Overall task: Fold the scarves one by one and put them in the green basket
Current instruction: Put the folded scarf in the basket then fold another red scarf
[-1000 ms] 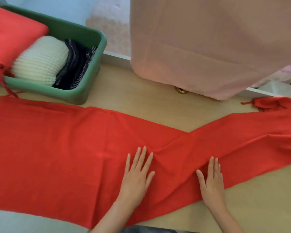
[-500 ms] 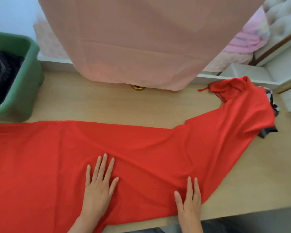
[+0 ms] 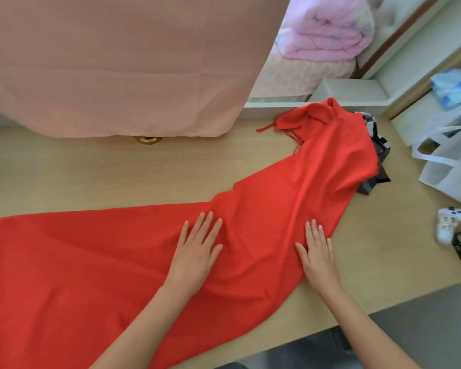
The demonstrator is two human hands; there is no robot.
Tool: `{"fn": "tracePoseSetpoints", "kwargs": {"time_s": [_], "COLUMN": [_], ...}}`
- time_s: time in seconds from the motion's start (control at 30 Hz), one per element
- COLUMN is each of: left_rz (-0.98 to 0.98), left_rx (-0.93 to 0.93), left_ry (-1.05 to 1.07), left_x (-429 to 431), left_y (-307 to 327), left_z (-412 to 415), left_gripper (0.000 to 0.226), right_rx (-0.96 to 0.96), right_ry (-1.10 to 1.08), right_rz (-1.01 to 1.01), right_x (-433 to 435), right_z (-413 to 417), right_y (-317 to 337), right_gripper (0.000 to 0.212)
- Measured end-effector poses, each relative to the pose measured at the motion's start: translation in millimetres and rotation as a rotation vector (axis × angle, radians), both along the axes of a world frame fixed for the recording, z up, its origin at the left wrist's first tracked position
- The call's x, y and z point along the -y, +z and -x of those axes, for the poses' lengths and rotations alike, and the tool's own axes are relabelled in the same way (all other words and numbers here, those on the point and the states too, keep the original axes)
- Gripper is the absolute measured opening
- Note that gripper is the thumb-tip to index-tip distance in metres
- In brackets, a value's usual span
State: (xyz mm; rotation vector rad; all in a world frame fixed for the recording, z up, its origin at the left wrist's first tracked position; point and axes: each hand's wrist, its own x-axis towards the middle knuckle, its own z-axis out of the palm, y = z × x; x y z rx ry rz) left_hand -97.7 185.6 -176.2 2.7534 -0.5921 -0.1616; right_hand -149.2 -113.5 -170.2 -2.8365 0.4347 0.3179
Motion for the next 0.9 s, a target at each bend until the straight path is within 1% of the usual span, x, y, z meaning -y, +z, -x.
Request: {"fn": "tracePoseSetpoints", "kwargs": {"time_s": [0.07, 0.13, 0.23, 0.3, 0.37, 0.4, 0.47, 0.5, 0.53, 0.6, 0.67, 0.7, 0.77, 0.8, 0.83, 0.87, 0.9], "left_rz": [-0.066, -0.112, -0.115, -0.092, -0.029, 0.022, 0.158, 0.238, 0.305, 0.353, 0.311, 0.277, 0.221, 0.219, 0.227, 0.236, 0.237], "left_rx": [-0.022, -0.02, -0.018, -0.025, -0.02, 0.006, 0.08, 0.098, 0.092, 0.046, -0.025, -0.072, -0.136, -0.147, -0.134, -0.097, -0.057], "left_ry": [0.01, 0.05, 0.09, 0.104, 0.147, 0.179, 0.204, 0.181, 0.14, 0.034, -0.063, -0.093, -0.094, -0.075, -0.059, -0.051, -0.049], "left_x": [14, 18, 15, 16, 23, 28, 44, 54, 64, 86, 102, 106, 110, 111, 112, 112, 112], "left_y": [-11, -20, -24, -23, -17, -12, 1, 10, 17, 25, 22, 18, 10, 7, 5, 4, 4], "left_z": [-4, -6, -7, -9, -7, -4, 6, 15, 27, 57, 86, 98, 111, 113, 112, 110, 108], "left_gripper": [0.062, 0.066, 0.067, 0.07, 0.068, 0.065, 0.054, 0.05, 0.047, 0.044, 0.05, 0.055, 0.066, 0.067, 0.062, 0.048, 0.029], "right_rx": [0.002, 0.023, 0.035, 0.057, 0.13, 0.192, 0.318, 0.345, 0.327, 0.229, 0.201, 0.232, 0.319, 0.359, 0.386, 0.4, 0.406], "right_ry": [-0.019, -0.1, -0.194, -0.18, -0.212, -0.269, -0.467, -0.592, -0.715, -0.864, -0.864, -0.849, -0.854, -0.882, -0.916, -0.943, -0.957], "right_rz": [0.024, 0.014, 0.025, -0.005, -0.143, -0.203, -0.245, -0.278, -0.331, -0.44, -0.532, -0.586, -0.682, -0.74, -0.798, -0.83, -0.843], "right_x": [6, 11, 13, 11, 13, 18, 36, 49, 61, 75, 76, 74, 71, 72, 74, 77, 80], "right_z": [10, 30, 71, 92, 99, 96, 82, 73, 63, 46, 33, 29, 22, 19, 17, 14, 12], "right_y": [-5, -7, -9, -8, 2, 8, 16, 18, 19, 21, 25, 30, 42, 48, 53, 55, 58], "right_gripper": [0.079, 0.078, 0.079, 0.079, 0.078, 0.077, 0.08, 0.08, 0.076, 0.055, 0.031, 0.023, 0.017, 0.013, 0.011, 0.012, 0.014]}}
